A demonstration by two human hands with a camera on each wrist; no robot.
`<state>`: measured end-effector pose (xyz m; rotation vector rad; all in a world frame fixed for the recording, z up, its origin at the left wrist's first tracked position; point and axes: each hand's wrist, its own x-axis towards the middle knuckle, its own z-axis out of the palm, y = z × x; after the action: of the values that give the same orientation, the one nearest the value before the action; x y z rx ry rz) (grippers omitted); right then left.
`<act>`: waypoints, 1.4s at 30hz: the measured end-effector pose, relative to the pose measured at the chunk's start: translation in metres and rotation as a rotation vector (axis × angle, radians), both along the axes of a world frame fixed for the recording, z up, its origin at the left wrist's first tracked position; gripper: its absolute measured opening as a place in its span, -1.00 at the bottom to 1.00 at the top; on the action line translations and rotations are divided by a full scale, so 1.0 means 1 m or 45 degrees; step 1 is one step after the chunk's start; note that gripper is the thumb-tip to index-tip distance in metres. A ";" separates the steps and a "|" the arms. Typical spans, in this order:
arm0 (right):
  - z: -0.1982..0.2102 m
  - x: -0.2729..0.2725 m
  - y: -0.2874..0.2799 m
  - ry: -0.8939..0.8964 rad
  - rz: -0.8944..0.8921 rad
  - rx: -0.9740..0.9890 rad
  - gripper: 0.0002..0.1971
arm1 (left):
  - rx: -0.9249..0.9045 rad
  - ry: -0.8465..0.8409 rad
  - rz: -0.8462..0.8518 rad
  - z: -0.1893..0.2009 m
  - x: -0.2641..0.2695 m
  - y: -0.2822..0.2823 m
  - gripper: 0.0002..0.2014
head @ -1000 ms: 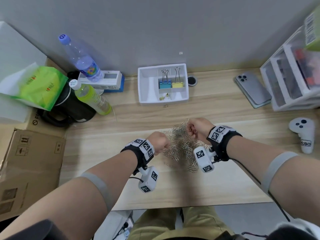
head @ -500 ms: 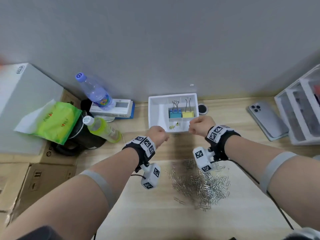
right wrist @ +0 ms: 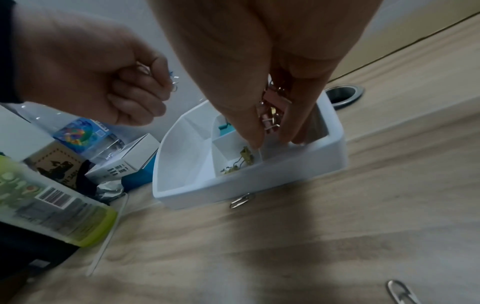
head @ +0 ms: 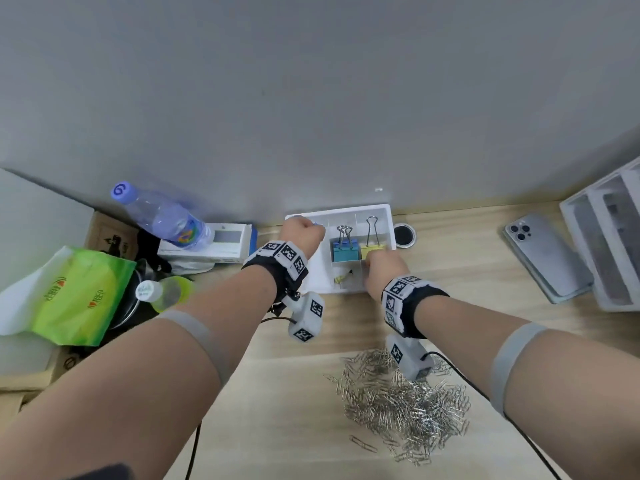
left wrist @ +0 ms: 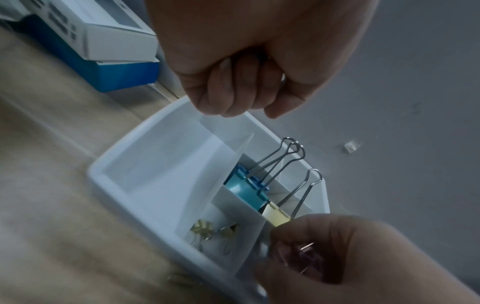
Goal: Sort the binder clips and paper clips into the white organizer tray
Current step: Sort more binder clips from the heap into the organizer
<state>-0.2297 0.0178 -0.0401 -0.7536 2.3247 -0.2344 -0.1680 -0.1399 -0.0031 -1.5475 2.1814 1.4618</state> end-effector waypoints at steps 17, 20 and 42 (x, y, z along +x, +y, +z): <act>-0.013 -0.002 0.007 -0.026 0.094 -0.019 -0.80 | 0.089 -0.122 0.020 -0.020 -0.044 0.000 -0.84; -0.013 -0.001 0.009 -0.047 0.055 -0.038 -0.78 | 0.093 -0.196 0.018 -0.025 -0.045 -0.001 -0.82; 0.002 0.005 0.021 0.148 0.168 -0.076 -0.65 | 0.383 0.083 0.314 -0.036 -0.045 0.000 -0.68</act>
<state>-0.2249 0.0385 -0.0382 -0.9699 2.3738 -0.2061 -0.2129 -0.1399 -0.0392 -1.7236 1.7434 1.8348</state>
